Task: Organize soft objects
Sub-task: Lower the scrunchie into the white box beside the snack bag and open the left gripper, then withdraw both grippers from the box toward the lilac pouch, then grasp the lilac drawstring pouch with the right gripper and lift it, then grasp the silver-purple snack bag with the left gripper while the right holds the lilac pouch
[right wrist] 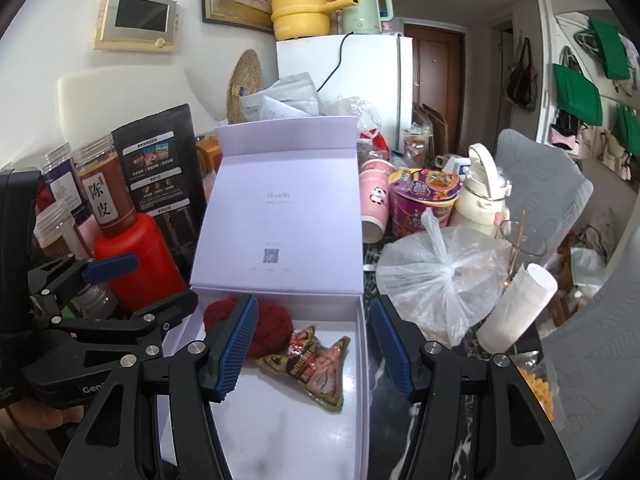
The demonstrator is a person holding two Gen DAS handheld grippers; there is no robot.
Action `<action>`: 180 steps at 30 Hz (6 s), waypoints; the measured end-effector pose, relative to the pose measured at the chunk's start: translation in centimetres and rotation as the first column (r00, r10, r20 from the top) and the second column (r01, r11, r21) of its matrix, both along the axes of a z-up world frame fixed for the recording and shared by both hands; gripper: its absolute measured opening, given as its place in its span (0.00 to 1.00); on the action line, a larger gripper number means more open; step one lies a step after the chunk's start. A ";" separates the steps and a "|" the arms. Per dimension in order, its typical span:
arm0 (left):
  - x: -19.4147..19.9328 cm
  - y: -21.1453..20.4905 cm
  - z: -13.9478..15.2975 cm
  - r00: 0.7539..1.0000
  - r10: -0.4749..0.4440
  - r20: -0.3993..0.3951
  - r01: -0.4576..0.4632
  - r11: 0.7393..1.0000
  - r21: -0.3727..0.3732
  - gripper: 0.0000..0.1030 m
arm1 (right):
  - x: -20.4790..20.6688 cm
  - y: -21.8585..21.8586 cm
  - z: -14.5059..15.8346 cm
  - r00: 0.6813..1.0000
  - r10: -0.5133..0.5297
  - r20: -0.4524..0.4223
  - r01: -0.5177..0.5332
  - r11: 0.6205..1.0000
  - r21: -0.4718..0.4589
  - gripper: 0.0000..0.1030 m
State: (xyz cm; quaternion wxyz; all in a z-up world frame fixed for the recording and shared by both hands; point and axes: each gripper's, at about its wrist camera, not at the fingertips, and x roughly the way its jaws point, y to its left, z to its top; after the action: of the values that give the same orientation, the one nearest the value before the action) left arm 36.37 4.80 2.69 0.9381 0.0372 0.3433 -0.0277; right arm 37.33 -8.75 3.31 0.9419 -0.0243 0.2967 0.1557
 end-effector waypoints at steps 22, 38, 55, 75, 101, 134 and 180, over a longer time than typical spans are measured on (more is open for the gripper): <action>-8.0 -1.8 6.5 0.991 -0.030 0.130 0.029 1.000 0.010 0.77 | -8.9 -2.1 5.6 0.993 -0.001 0.121 0.000 1.000 0.006 0.62; -13.8 -2.9 6.7 0.988 -0.040 0.152 0.036 0.999 0.027 0.96 | -15.8 -3.2 6.2 0.983 -0.009 0.185 0.011 1.000 -0.010 0.84; -19.0 -2.7 3.9 0.985 -0.115 0.126 0.115 0.993 0.005 0.97 | -21.2 -3.1 3.3 0.987 -0.014 0.163 0.011 1.000 0.019 0.91; -22.0 -3.4 -2.3 0.974 -0.225 0.007 0.225 0.972 -0.073 0.97 | -24.1 -4.6 -3.2 0.994 -0.075 0.077 0.067 0.993 0.094 0.91; -21.9 -4.5 -9.8 0.919 -0.365 -0.147 0.353 0.930 -0.105 0.97 | -25.3 -5.2 -11.3 0.994 -0.065 -0.092 0.074 0.992 0.104 0.91; -20.2 -6.5 -13.0 0.854 -0.484 -0.191 0.490 0.872 -0.019 0.72 | -23.7 -7.2 -13.7 0.974 -0.077 -0.211 0.111 0.982 0.154 0.91; -23.0 -1.2 -11.2 0.932 -0.303 -0.197 0.281 0.950 -0.132 0.64 | -22.9 -4.1 -15.5 0.963 -0.132 -0.235 0.140 0.990 0.014 0.64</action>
State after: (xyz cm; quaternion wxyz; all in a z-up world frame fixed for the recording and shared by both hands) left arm 13.40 3.64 -8.54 0.8814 0.0370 0.4315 -0.1885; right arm 14.47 -12.80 -12.19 0.9091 0.0292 0.4041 0.0970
